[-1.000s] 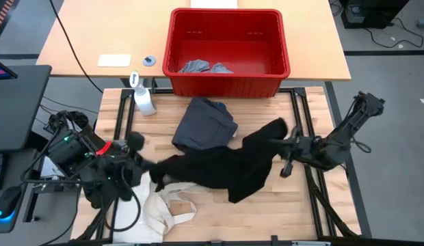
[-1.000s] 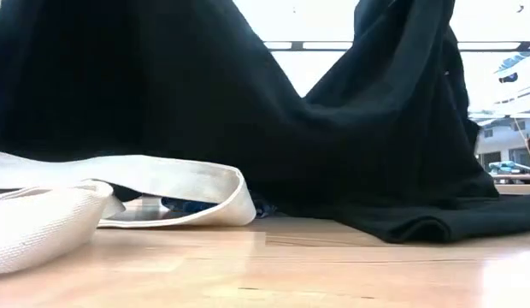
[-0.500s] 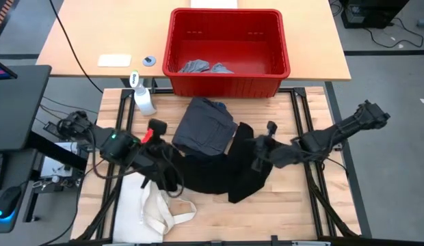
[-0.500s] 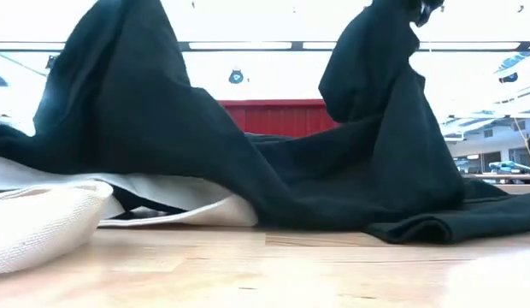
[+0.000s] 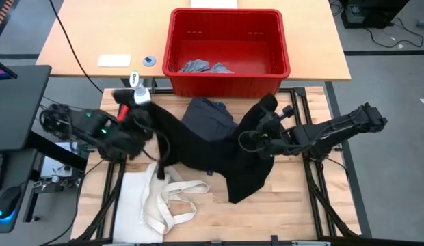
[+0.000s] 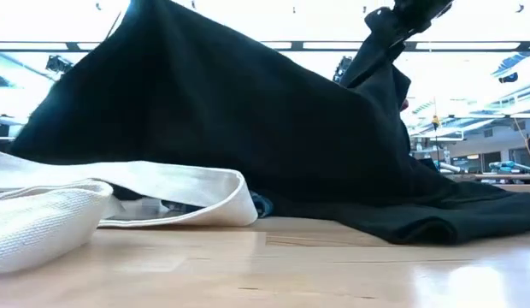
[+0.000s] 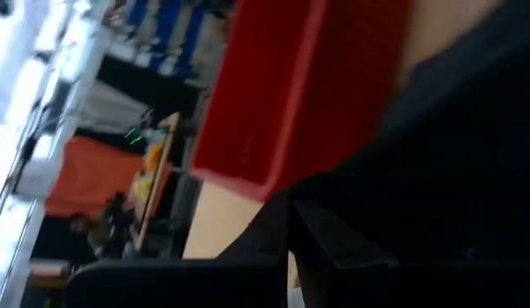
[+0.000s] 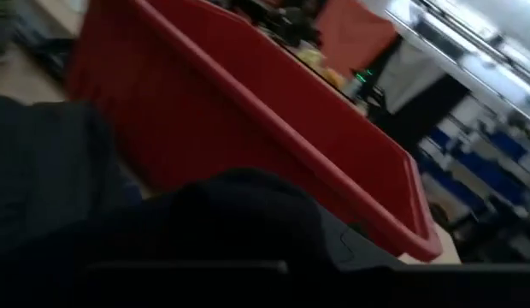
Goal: Fold Laundry from Bin
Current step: Fold the black shirt
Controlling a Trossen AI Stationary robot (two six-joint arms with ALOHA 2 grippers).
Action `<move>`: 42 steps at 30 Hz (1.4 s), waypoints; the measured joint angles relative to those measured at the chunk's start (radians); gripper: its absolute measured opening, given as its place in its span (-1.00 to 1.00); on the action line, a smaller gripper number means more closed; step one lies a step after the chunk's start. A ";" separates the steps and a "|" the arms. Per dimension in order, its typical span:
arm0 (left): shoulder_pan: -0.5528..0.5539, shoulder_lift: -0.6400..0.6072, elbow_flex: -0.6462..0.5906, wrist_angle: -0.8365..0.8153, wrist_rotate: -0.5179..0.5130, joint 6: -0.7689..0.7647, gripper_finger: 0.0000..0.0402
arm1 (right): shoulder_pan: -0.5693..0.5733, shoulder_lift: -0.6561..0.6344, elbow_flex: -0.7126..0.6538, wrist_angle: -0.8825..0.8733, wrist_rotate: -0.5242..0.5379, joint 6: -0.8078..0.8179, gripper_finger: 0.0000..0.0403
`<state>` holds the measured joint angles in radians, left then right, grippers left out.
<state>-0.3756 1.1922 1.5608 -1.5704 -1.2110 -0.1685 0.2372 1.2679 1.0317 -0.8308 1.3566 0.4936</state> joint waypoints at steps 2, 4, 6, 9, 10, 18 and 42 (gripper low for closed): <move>0.042 -0.047 0.000 -0.001 0.001 0.003 -0.94 | -0.043 0.011 0.000 0.000 -0.023 0.020 -0.93; 0.080 -0.097 0.000 -0.001 0.004 0.003 -0.94 | -0.095 0.030 0.000 0.004 -0.079 0.027 -0.92; 0.113 -0.144 0.000 -0.001 0.021 -0.002 -0.94 | -0.147 0.058 0.000 0.007 -0.158 0.027 -0.91; 0.153 -0.207 0.000 -0.002 0.113 -0.030 -0.94 | -0.211 0.112 0.000 0.008 -0.327 -0.022 -0.85; 0.162 -0.223 0.000 -0.002 0.159 -0.037 -0.94 | -0.225 0.134 0.000 0.008 -0.383 -0.033 -0.81; 0.179 -0.278 0.000 -0.001 0.307 0.030 -0.79 | -0.245 0.198 0.000 0.018 -0.494 -0.092 -0.25; 0.107 -0.138 0.005 0.280 0.229 0.487 0.25 | 0.047 -0.035 -0.001 0.005 -0.830 0.129 0.38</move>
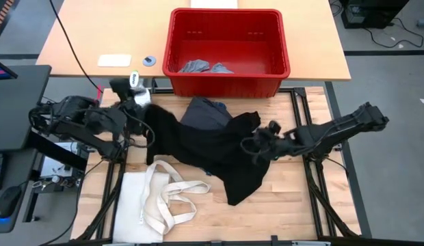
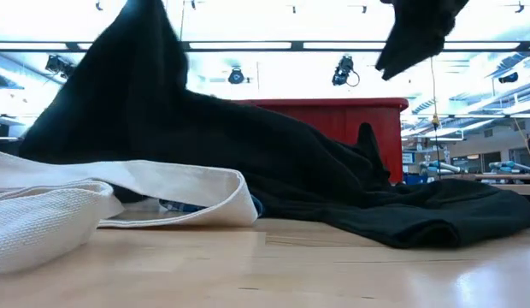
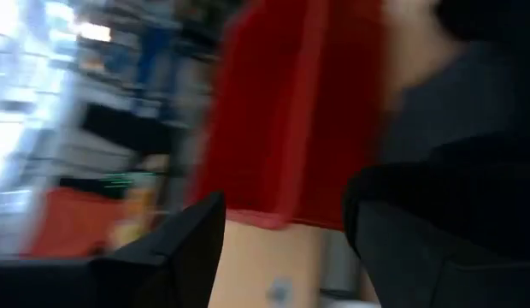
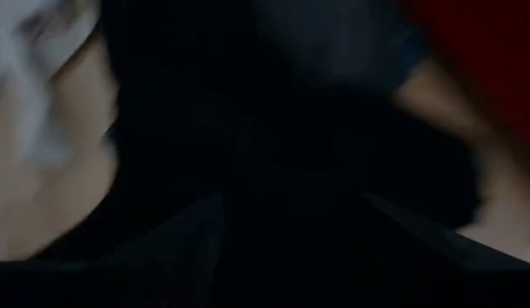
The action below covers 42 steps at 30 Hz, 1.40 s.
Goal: Fold Laundry from Bin
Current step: Fold the black shirt
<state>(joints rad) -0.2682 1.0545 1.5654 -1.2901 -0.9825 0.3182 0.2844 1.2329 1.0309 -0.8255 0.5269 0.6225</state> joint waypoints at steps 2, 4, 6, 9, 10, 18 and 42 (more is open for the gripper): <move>0.022 0.020 0.001 -0.080 0.176 -0.126 0.25 | 0.021 0.034 0.000 -0.001 -0.092 0.015 0.37; 0.044 0.059 0.001 -0.151 0.326 -0.225 0.25 | 0.041 0.067 0.000 -0.004 -0.156 0.035 0.37; 0.047 0.102 -0.001 -0.224 0.440 -0.324 0.25 | 0.060 0.097 0.000 -0.028 -0.190 0.067 0.37; 0.045 0.165 -0.002 -0.286 0.592 -0.455 0.25 | 0.082 0.146 0.000 -0.076 -0.228 0.151 0.37; 0.040 0.183 -0.001 -0.281 0.649 -0.477 0.25 | 0.088 0.167 -0.001 -0.083 -0.242 0.178 0.37; -0.088 0.262 -0.002 -0.263 0.878 -0.581 0.25 | 0.163 0.321 -0.078 -0.070 -0.374 0.297 0.36; -0.257 0.535 -0.001 0.094 0.712 -0.415 0.25 | 0.362 0.631 -0.031 0.404 -0.014 0.290 -0.64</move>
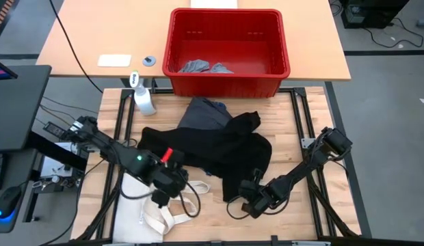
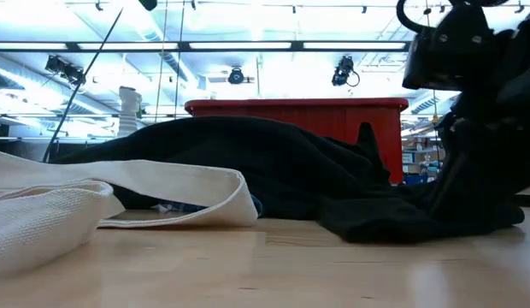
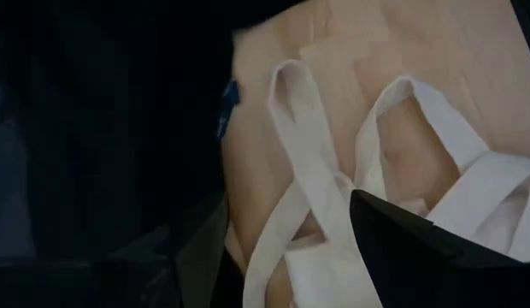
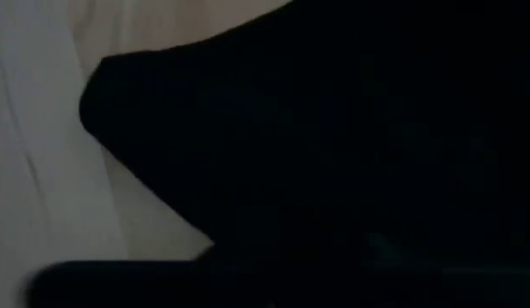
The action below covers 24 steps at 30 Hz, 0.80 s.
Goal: Fold Laundry from Bin
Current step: Fold the black shirt
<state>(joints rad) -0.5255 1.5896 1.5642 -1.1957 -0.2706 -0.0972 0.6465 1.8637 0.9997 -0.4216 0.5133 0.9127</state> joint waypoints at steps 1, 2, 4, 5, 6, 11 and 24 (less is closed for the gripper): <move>-0.004 0.016 0.000 0.017 0.000 0.010 0.25 | -0.003 0.001 0.007 0.007 0.001 0.000 -0.79; -0.010 0.030 0.000 0.035 0.000 0.018 0.25 | -0.006 0.001 0.014 0.015 0.007 -0.005 -0.89; -0.020 0.057 0.000 0.071 -0.001 0.041 0.25 | -0.009 0.001 0.040 0.019 0.033 -0.018 -0.93; -0.024 0.068 0.000 0.093 -0.005 0.053 0.25 | -0.013 0.000 0.060 0.017 0.044 -0.031 -0.93; -0.029 0.081 0.000 0.115 -0.007 0.069 0.25 | -0.016 -0.004 0.079 0.013 0.058 -0.046 -0.93; -0.036 0.128 0.000 0.239 -0.039 0.135 0.25 | -0.035 -0.061 0.184 0.018 0.183 -0.130 -0.97; -0.019 0.178 0.000 0.360 -0.189 0.143 0.25 | -0.058 -0.125 0.223 0.351 0.185 -0.412 -0.97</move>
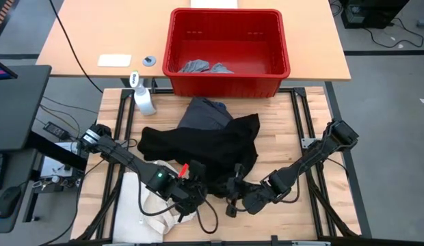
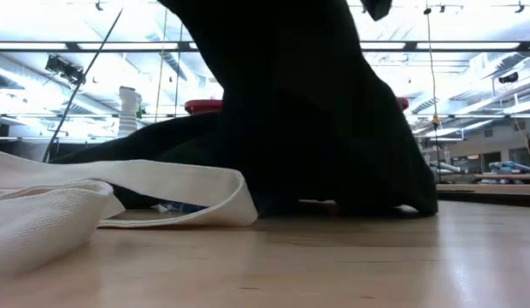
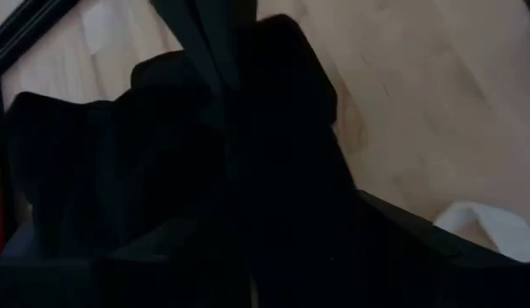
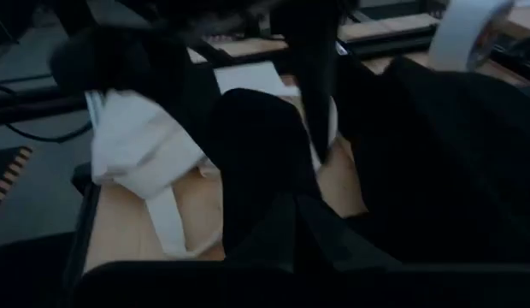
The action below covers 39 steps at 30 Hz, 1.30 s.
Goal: Fold Laundry from Bin
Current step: Fold the black shirt
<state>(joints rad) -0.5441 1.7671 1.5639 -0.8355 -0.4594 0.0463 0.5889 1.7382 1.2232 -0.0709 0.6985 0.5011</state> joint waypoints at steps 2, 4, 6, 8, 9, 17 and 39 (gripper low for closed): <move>0.008 0.001 0.000 -0.001 -0.032 0.000 0.25 | -0.002 0.000 0.000 0.031 -0.017 -0.021 -0.97; 0.011 0.001 0.000 -0.007 -0.072 0.006 0.20 | -0.002 0.000 0.000 0.079 -0.040 -0.050 -0.97; 0.015 0.001 0.000 -0.002 -0.105 0.029 0.06 | -0.001 0.000 0.000 0.110 -0.045 -0.080 -0.96; 0.015 0.001 0.000 0.009 -0.117 0.050 -0.16 | 0.001 0.000 0.000 0.116 -0.036 -0.106 -0.94; 0.015 0.001 0.000 0.013 -0.119 0.057 -0.30 | 0.000 0.000 0.000 0.116 -0.030 -0.122 -0.92; 0.012 -0.054 0.000 -0.004 -0.127 0.100 -0.92 | 0.035 -0.047 0.000 0.079 0.004 -0.259 -0.63; -0.034 -0.566 0.001 0.612 -0.175 0.342 -0.86 | 0.068 -0.102 -0.207 -0.318 0.337 -0.051 0.12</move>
<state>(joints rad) -0.5785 1.2008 1.5650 -0.2236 -0.6340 0.3882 0.6572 1.6358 1.0161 -0.3893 1.0355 0.4498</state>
